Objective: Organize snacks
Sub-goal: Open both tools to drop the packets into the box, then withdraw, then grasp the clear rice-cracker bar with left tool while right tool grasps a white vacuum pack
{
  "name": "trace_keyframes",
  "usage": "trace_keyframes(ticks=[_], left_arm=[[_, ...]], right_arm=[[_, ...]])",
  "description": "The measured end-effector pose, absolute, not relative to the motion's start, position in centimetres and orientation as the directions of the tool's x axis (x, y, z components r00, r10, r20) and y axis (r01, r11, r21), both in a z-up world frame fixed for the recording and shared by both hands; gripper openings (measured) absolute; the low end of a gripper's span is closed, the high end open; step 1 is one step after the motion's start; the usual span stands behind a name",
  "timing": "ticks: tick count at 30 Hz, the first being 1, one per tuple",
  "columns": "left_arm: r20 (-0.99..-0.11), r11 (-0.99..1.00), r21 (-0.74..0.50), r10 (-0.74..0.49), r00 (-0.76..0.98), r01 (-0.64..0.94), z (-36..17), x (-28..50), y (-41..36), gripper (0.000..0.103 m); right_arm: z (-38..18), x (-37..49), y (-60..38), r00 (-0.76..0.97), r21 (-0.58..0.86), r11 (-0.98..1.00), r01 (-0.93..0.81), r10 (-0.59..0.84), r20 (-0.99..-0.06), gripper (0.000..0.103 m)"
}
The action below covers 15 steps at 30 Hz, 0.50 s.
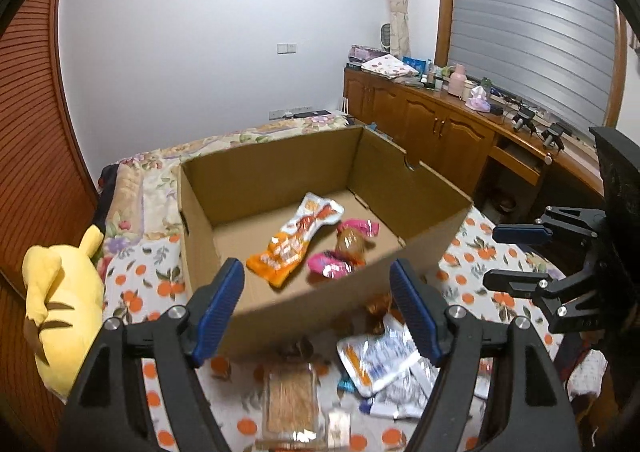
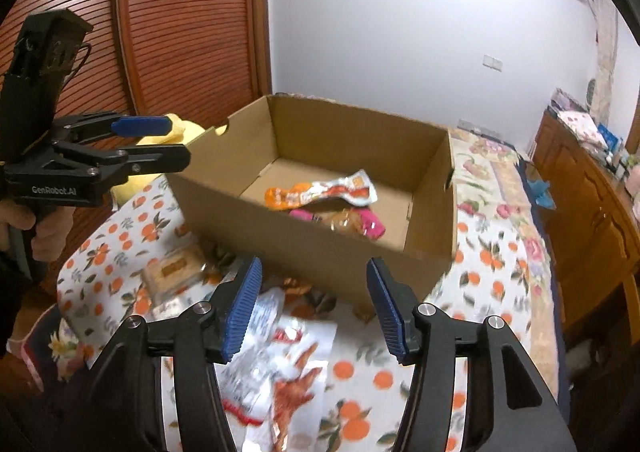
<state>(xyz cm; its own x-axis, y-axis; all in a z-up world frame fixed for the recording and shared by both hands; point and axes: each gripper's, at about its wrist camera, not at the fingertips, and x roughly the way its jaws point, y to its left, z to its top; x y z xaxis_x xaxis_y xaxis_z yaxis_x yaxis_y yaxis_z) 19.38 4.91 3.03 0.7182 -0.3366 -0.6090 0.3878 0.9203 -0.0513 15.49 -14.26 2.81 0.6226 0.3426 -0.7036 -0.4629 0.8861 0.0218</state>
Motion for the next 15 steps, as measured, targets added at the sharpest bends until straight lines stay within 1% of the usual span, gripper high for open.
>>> trace_keyframes(ticks=[5,9,15], left_arm=[[-0.633,0.920,-0.069,-0.340,0.696,0.386,1.2,17.6,5.8,0.076],[-0.662,0.921,-0.062,-0.327,0.674,0.386,-1.2,16.7,6.2,0.076],[-0.703,0.929,-0.090,-0.315,0.637,0.360,-4.8,16.5,7.0,0.076]], right_arm=[[0.6,13.5,-14.4,0.596,0.058,0.893,-0.447,0.345,-0.725,0.057],[-1.2,12.3,-14.2,0.577,0.063,0.895,-0.442,0.337,-0.744,0.057],[-3.8,11.4,-14.2,0.538,0.091,0.895,-0.437,0.341,-0.771,0.057]])
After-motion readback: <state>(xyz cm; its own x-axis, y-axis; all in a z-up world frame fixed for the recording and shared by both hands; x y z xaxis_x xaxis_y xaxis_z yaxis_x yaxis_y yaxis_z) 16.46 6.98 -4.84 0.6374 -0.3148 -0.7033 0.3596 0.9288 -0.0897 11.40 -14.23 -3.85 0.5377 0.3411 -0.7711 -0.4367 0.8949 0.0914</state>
